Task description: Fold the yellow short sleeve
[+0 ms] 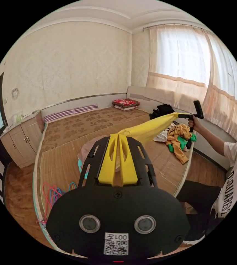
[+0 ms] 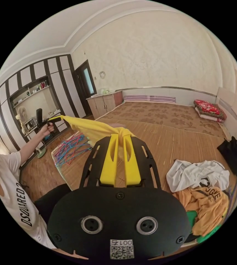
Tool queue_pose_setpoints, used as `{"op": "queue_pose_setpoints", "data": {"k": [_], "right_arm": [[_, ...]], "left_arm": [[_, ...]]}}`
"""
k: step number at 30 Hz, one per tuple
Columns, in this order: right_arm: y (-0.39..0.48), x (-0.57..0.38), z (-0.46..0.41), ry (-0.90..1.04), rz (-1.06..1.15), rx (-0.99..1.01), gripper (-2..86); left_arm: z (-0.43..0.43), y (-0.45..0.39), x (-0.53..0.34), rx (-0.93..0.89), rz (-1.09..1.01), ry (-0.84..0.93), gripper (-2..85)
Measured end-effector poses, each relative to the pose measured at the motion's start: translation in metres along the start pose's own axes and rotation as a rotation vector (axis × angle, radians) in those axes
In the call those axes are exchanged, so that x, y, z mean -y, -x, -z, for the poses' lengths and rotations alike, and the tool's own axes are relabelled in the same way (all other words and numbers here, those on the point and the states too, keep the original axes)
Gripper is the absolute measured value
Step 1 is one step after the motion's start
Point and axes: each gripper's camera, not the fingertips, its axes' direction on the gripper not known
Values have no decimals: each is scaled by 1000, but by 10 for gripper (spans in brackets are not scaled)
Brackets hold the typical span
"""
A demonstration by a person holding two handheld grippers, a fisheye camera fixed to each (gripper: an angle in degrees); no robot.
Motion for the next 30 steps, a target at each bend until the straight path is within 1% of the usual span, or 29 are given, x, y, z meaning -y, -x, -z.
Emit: {"op": "queue_pose_setpoints", "data": {"k": [3, 6, 8, 9, 11, 14, 19, 21, 25, 30], "right_arm": [[9, -18, -6, 54, 17, 25, 17], [17, -64, -25, 152, 0, 90, 18], [26, -116, -46, 284, -26, 132, 18], [29, -130, -52, 327, -30, 135, 18], [42, -183, -72, 485, -60, 142, 19], [55, -226, -84, 593, -111, 173, 19], [63, -232, -67, 526, -197, 200, 21], [67, -234, -64, 520, -203, 206, 21], [80, -250, -70, 557, -235, 192, 21], [104, -245, -58, 484, -240, 162, 22]], "left_arm": [[0, -6, -24, -33, 6, 29, -10], [-4, -20, -73, -68, 33, 94, -10], [-13, -39, -128, -127, 79, 211, -10], [-15, -44, -142, -145, 93, 241, -10], [-19, -65, -193, -219, 161, 327, -10], [-20, -85, -229, -254, 227, 388, -10], [-3, -103, -233, -275, 271, 348, -10], [2, -111, -229, -286, 263, 339, -10], [0, -136, -227, -288, 239, 403, -10], [16, -163, -200, -262, 213, 364, -10]]}}
